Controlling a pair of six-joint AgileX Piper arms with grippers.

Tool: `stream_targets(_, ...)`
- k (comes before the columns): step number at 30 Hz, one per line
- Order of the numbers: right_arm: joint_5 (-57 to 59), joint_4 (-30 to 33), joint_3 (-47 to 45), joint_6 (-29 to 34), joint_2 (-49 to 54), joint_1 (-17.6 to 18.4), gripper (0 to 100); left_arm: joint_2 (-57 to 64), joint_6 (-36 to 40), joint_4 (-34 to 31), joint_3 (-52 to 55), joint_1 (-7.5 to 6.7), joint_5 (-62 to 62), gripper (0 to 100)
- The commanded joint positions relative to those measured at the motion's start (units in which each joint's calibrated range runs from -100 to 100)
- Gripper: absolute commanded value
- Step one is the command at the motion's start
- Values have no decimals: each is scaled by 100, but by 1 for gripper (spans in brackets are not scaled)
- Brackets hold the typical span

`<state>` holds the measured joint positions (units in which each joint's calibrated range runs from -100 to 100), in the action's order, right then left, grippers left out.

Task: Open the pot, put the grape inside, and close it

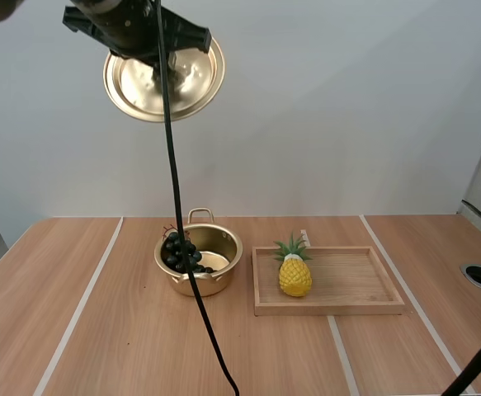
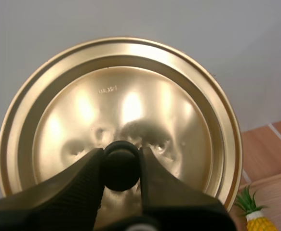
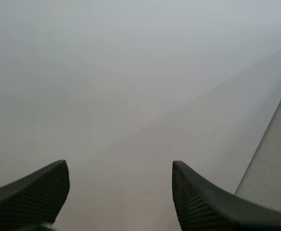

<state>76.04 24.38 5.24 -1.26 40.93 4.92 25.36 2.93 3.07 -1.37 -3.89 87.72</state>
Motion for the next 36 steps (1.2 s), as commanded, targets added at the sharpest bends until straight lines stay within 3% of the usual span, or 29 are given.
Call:
stream_targets(1,8,85,71,-13,84,-19,100,-94,-139,102,381,-15,-234,0)
stream_targets(12,240,85,71,-13,84,-19,100,-595,-192,102,1294,-15,-287,0)
stream_targets(17,379,85,71,-13,84,-19,100,-969,-192,267,1325,-15,86,0)
stream_targets(25,546,85,71,-16,84,-19,100,-1523,-183,1042,1325,-15,435,0)
stream_targets(36,680,115,71,-16,84,-19,100,-1805,-137,992,1434,-15,405,0)
